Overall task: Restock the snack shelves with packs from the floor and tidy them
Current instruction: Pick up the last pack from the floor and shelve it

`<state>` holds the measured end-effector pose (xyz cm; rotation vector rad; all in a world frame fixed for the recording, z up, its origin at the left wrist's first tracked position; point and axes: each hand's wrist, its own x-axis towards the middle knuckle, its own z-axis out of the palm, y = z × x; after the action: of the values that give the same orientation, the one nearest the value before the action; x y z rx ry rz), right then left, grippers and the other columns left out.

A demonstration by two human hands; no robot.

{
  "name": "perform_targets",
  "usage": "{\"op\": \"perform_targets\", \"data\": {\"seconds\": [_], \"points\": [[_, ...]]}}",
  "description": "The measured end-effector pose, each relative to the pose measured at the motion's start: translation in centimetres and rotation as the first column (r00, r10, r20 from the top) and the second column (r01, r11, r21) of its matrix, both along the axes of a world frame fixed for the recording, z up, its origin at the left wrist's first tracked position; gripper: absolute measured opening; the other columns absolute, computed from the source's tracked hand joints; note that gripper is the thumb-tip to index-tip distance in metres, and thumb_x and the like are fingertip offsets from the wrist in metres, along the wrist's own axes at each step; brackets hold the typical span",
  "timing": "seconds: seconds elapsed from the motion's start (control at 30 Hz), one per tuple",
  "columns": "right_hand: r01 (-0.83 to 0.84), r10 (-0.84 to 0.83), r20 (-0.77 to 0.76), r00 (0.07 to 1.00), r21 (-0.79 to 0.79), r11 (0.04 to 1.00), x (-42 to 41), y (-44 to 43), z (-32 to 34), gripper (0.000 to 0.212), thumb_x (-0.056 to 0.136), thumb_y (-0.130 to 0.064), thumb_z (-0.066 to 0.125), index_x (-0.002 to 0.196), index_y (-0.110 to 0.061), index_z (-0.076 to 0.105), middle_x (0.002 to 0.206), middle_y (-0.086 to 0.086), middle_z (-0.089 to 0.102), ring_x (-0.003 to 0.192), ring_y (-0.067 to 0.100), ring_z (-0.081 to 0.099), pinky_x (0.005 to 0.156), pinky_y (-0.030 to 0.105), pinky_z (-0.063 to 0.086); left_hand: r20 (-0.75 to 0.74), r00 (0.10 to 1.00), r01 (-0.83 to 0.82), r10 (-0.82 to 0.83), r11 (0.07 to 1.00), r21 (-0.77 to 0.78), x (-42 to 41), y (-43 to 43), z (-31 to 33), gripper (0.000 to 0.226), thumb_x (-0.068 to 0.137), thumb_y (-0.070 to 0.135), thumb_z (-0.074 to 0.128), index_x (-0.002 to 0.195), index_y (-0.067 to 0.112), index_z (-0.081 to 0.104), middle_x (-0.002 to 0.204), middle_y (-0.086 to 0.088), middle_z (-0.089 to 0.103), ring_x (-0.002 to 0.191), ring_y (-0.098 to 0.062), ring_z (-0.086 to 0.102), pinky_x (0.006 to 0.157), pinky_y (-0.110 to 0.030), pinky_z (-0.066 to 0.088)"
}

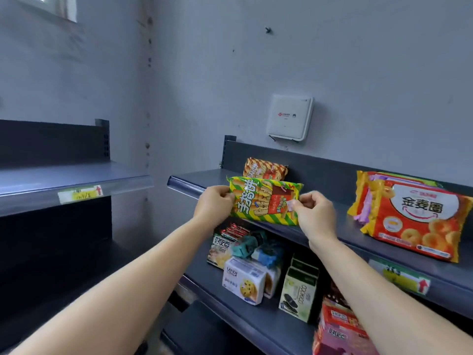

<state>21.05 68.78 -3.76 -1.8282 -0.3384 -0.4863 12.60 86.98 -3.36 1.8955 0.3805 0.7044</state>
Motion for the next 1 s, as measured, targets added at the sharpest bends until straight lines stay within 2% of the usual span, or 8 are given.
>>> {"op": "perform_targets", "data": {"seconds": [0.1, 0.17, 0.4, 0.53, 0.67, 0.73, 0.87, 1.0], "points": [[0.025, -0.025, -0.009, 1.0, -0.005, 1.0, 3.9, 2.5, 1.0, 0.013, 0.082, -0.022, 0.072, 0.082, -0.015, 0.061, 0.078, -0.004, 0.063, 0.072, 0.015, 0.056, 0.059, 0.029, 0.041, 0.0, 0.999, 0.041, -0.041, 0.999, -0.007, 4.2, 2.8, 1.1, 0.028, 0.097, 0.023, 0.048, 0.12, 0.018, 0.064, 0.105, 0.0, 0.07, 0.093, -0.019, 0.068, 0.089, -0.043, 0.056], [0.054, -0.054, -0.021, 0.998, -0.027, 0.998, 6.5, 4.1, 1.4, 0.012, 0.083, -0.021, 0.071, 0.081, -0.017, 0.06, 0.078, -0.006, 0.062, 0.075, 0.017, 0.057, 0.063, 0.031, 0.044, -0.012, 0.996, 0.088, -0.088, 0.996, -0.01, 6.9, 4.5, 1.7, 0.034, 0.098, 0.022, 0.046, 0.129, 0.018, 0.059, 0.109, 0.001, 0.068, 0.093, -0.015, 0.067, 0.089, -0.039, 0.055], [0.203, -0.213, -0.096, 0.972, -0.098, 0.974, 13.1, 8.2, 1.4, 0.01, 0.083, -0.017, 0.069, 0.085, -0.015, 0.059, 0.081, -0.007, 0.057, 0.078, 0.018, 0.055, 0.057, 0.029, 0.042, -0.079, 0.969, 0.237, -0.234, 0.971, 0.018, 15.7, 9.3, 1.7, 0.032, 0.099, 0.022, 0.046, 0.128, 0.014, 0.059, 0.101, 0.002, 0.065, 0.086, -0.011, 0.06, 0.075, -0.028, 0.048], [0.27, -0.288, -0.12, 0.95, -0.147, 0.951, 15.5, 9.8, 1.1, 0.008, 0.086, -0.015, 0.068, 0.089, -0.013, 0.06, 0.083, -0.006, 0.056, 0.08, 0.017, 0.056, 0.055, 0.026, 0.042, -0.133, 0.939, 0.322, -0.316, 0.946, 0.027, 19.9, 11.3, 1.6, 0.029, 0.099, 0.021, 0.046, 0.121, 0.015, 0.063, 0.095, 0.003, 0.065, 0.068, -0.004, 0.052, 0.065, -0.025, 0.043], [0.336, -0.36, -0.129, 0.924, -0.173, 0.926, 17.2, 11.0, 0.8, 0.01, 0.085, -0.016, 0.07, 0.087, -0.014, 0.061, 0.088, -0.001, 0.061, 0.084, 0.02, 0.059, 0.063, 0.031, 0.049, -0.176, 0.917, 0.371, -0.359, 0.928, 0.039, 23.0, 12.8, 1.4, 0.035, 0.098, 0.02, 0.045, 0.129, 0.014, 0.06, 0.112, -0.002, 0.067, 0.092, -0.017, 0.06, 0.078, -0.03, 0.047], [0.355, -0.381, -0.123, 0.916, -0.189, 0.915, 17.7, 11.5, 0.7, 0.011, 0.084, -0.017, 0.071, 0.087, -0.014, 0.061, 0.09, 0.0, 0.062, 0.084, 0.02, 0.06, 0.059, 0.027, 0.047, -0.194, 0.907, 0.388, -0.375, 0.921, 0.033, 24.1, 13.2, 1.3, 0.039, 0.096, 0.019, 0.044, 0.133, 0.014, 0.056, 0.119, -0.005, 0.066, 0.102, -0.023, 0.061, 0.082, -0.034, 0.049], [0.379, -0.418, -0.106, 0.902, -0.264, 0.887, 18.4, 12.1, 0.5, 0.015, 0.084, -0.023, 0.073, 0.086, -0.015, 0.06, 0.089, 0.0, 0.064, 0.084, 0.02, 0.061, 0.055, 0.025, 0.042, -0.204, 0.891, 0.417, -0.406, 0.909, 0.013, 25.6, 13.5, 0.6, 0.038, 0.094, 0.015, 0.043, 0.13, 0.017, 0.056, 0.11, -0.003, 0.068, 0.095, -0.022, 0.064, 0.084, -0.04, 0.054], [0.404, -0.461, -0.122, 0.879, -0.325, 0.855, 18.4, 12.6, 0.4, 0.015, 0.086, -0.027, 0.07, 0.088, -0.016, 0.059, 0.093, 0.001, 0.065, 0.088, 0.022, 0.061, 0.064, 0.03, 0.048, -0.215, 0.881, 0.434, -0.421, 0.901, 0.017, 25.8, 13.9, 0.1, 0.041, 0.094, 0.013, 0.043, 0.133, 0.019, 0.053, 0.122, -0.002, 0.063, 0.104, -0.021, 0.061, 0.089, -0.037, 0.053]]}}
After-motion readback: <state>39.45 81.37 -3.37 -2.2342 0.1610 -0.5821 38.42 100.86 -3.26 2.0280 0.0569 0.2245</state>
